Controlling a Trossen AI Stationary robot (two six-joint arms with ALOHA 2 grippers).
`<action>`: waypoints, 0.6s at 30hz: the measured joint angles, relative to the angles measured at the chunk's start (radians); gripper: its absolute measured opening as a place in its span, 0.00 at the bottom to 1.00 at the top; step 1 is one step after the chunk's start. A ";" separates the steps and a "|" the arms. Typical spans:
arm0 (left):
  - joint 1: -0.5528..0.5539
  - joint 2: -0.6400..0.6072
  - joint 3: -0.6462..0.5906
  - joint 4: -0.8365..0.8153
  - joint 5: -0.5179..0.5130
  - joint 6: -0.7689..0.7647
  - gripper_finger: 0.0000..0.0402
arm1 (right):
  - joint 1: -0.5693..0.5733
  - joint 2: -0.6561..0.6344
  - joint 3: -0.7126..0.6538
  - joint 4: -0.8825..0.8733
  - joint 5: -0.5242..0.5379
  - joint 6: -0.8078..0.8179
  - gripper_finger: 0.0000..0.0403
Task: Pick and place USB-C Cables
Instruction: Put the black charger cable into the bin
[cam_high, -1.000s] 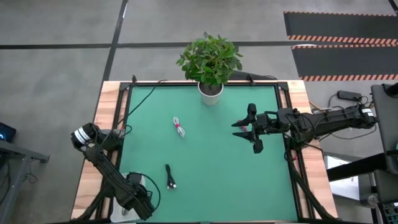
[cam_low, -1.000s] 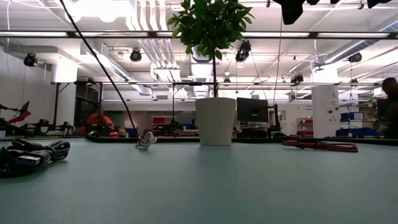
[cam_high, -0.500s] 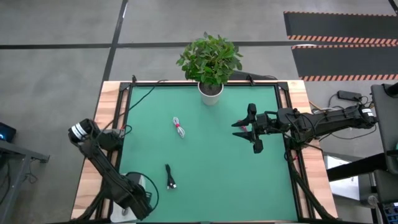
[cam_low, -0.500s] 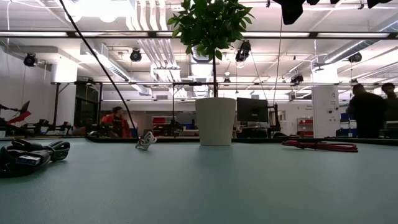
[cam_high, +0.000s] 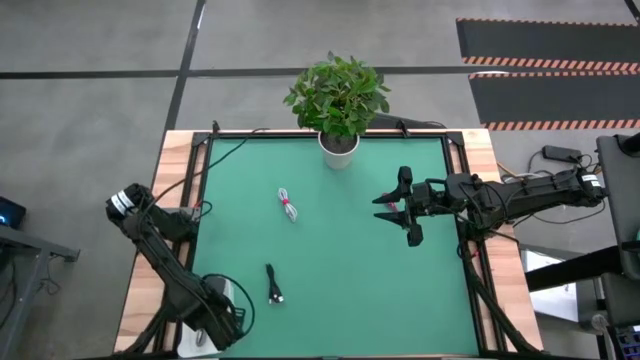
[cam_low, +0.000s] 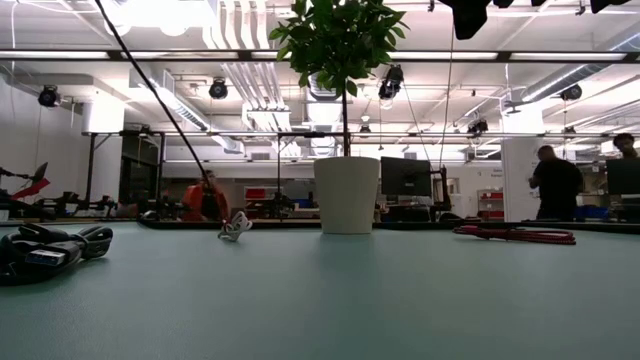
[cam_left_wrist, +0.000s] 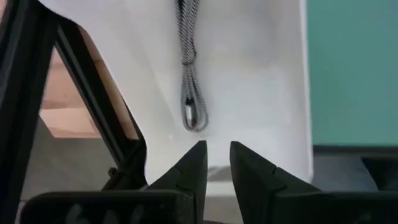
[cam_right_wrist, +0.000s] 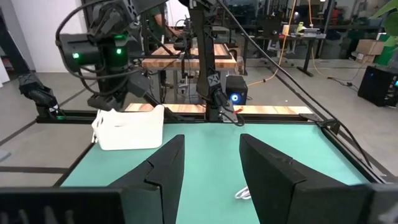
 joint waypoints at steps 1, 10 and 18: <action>0.001 0.000 0.008 0.002 -0.001 0.000 0.14 | 0.000 0.000 0.000 0.000 0.000 0.000 0.36; 0.003 0.000 0.081 0.002 -0.218 0.054 0.14 | 0.000 0.000 0.000 0.000 0.000 0.000 0.36; 0.032 0.000 0.143 0.034 -0.646 0.236 0.14 | 0.000 0.000 0.000 0.000 0.000 0.000 0.36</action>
